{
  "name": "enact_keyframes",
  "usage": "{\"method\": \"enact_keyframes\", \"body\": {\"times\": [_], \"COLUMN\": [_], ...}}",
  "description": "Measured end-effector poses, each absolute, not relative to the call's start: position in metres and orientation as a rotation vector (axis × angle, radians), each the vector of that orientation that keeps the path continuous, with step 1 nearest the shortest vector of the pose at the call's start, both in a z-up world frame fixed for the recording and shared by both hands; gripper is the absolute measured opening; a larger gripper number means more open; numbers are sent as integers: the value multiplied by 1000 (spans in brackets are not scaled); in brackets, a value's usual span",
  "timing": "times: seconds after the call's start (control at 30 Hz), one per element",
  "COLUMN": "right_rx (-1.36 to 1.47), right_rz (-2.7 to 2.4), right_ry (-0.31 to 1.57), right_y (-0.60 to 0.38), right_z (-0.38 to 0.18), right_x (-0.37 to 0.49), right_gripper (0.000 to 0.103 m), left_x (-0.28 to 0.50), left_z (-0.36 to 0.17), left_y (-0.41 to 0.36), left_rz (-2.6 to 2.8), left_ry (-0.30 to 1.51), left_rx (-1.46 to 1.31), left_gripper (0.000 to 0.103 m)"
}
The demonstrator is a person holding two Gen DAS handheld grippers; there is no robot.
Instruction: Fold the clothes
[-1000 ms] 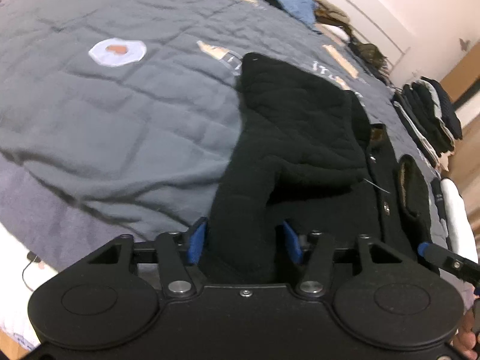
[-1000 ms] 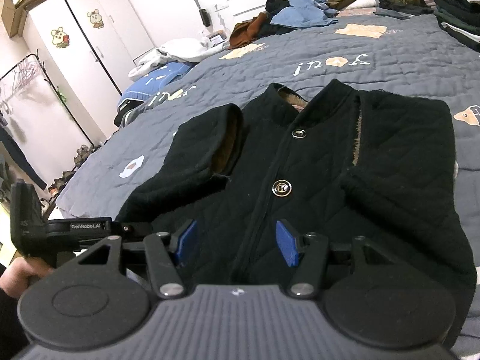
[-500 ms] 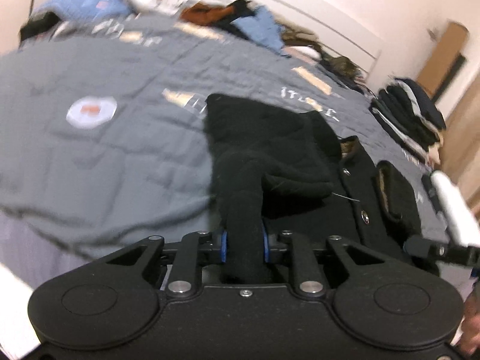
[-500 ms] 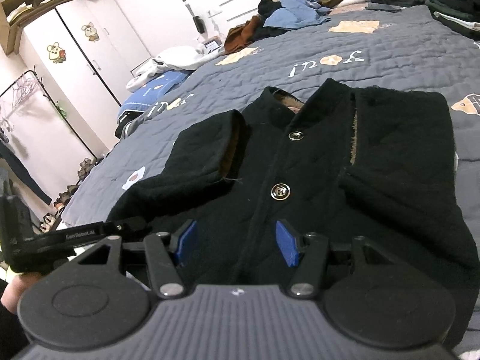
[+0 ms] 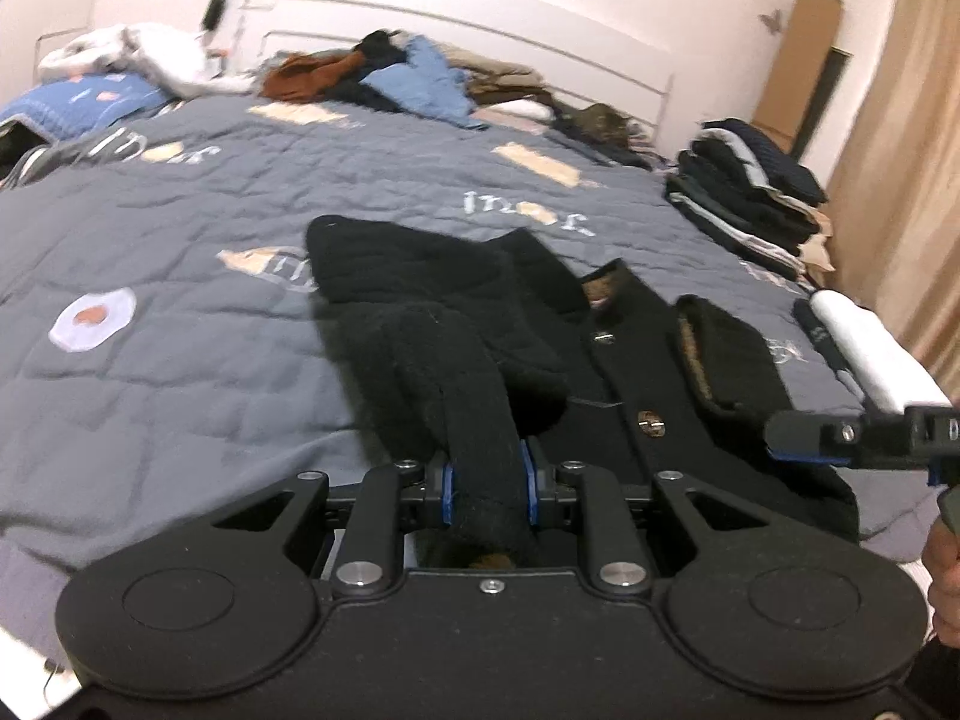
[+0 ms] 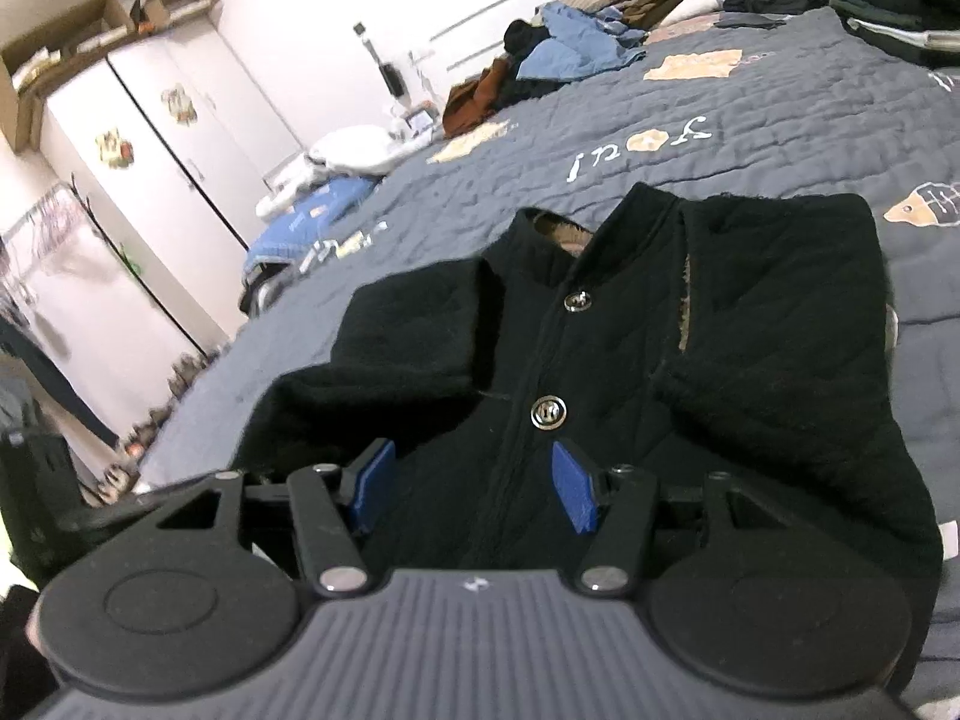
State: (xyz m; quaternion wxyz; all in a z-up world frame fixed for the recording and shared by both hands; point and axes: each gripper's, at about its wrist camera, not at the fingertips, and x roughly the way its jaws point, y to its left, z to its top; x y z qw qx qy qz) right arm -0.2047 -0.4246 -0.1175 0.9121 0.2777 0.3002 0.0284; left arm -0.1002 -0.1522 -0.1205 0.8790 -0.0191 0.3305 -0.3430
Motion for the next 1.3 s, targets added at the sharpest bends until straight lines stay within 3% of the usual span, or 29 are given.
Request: {"method": "enact_keyframes", "body": {"times": [0.4, 0.7, 1.3], "right_rx": [614, 415, 169], "right_rz": [82, 216, 301], "right_ry": [551, 673, 983], "right_y": [-444, -389, -325], "right_z": [-92, -52, -63], "right_x": [-202, -132, -29], "right_gripper": [58, 72, 74], "left_x": [-114, -114, -106], "left_z": [-116, -116, -117], "left_y": [-184, -182, -173], "left_rz": [-770, -773, -807], "left_ry": [637, 642, 675], "left_rx": [57, 64, 30], "left_gripper": [20, 20, 20]}}
